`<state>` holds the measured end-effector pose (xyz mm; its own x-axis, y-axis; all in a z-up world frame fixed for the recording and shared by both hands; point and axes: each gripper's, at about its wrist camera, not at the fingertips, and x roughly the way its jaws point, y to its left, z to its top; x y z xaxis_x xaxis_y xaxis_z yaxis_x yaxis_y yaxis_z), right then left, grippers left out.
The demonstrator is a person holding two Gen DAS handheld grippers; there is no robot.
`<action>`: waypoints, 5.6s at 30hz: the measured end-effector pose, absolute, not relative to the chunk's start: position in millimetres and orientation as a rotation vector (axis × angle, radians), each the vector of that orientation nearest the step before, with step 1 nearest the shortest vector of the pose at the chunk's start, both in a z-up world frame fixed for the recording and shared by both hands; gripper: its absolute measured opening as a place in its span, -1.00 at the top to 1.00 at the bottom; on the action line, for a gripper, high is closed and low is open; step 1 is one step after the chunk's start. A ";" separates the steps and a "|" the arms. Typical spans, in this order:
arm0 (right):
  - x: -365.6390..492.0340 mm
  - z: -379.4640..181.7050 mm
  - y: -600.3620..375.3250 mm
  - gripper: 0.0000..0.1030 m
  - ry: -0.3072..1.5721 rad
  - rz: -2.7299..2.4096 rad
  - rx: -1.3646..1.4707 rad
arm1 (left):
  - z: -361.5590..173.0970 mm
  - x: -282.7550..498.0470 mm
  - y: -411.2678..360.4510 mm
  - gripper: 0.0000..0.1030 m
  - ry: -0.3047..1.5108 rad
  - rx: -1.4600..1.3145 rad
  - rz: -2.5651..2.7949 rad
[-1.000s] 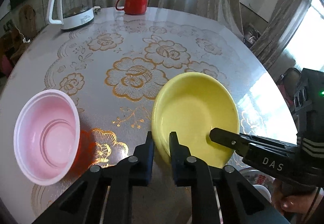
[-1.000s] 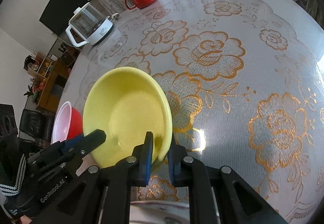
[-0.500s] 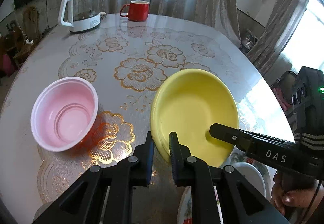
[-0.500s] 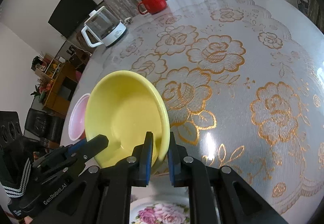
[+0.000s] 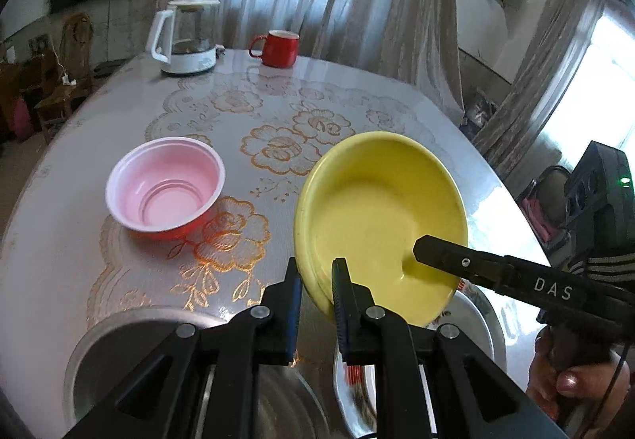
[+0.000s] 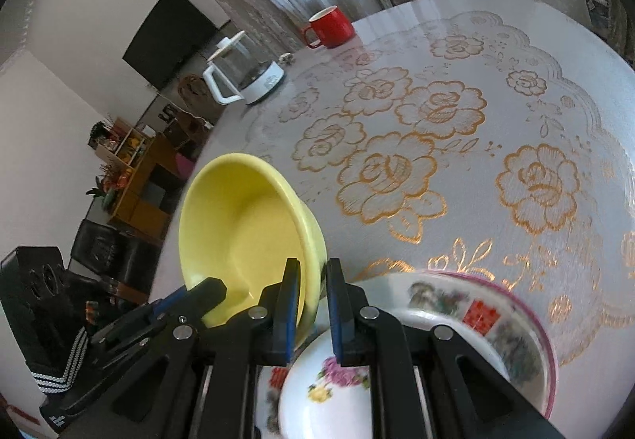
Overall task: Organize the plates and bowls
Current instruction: 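Lift the yellow bowl with the right tool and carry it over the steel bowl, then lower the yellow bowl into the steel bowl and open the right tool, then withdraw the right tool from the nested bowls toward the red bowl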
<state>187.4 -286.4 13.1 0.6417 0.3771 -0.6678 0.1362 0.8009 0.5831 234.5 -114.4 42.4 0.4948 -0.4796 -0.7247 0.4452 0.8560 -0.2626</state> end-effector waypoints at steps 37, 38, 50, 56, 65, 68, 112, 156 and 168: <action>140.0 8.6 -168.4 0.72 0.882 0.341 0.626 | 28.1 143.5 8.7 0.70 0.811 -0.156 -0.394; 140.2 7.7 -166.9 0.71 0.883 0.343 0.626 | 27.7 141.3 10.2 0.70 0.810 -0.154 -0.391; 135.5 -1.0 -145.8 0.70 0.921 0.368 0.609 | 20.5 130.5 27.7 0.69 0.811 -0.170 -0.352; 131.6 0.1 -143.7 0.71 0.926 0.362 0.600 | 19.5 126.0 28.8 0.69 0.809 -0.169 -0.352; 132.5 -11.5 -136.7 0.71 0.968 0.346 0.577 | 14.7 129.0 30.8 0.69 0.819 -0.174 -0.350; 133.9 -16.0 -135.2 0.71 0.984 0.339 0.569 | 11.7 130.1 29.8 0.68 0.829 -0.164 -0.354; 133.7 3.6 -126.1 0.35 0.998 0.242 0.402 | -11.2 142.9 25.0 0.62 0.859 -0.154 -0.328; 132.2 7.4 -141.0 0.25 0.955 0.284 0.471 | 16.2 138.0 14.6 -0.67 0.819 -0.116 -0.303; 137.7 15.3 -151.6 0.25 0.944 0.274 0.458 | 26.1 148.5 12.0 -0.75 0.807 -0.114 -0.300</action>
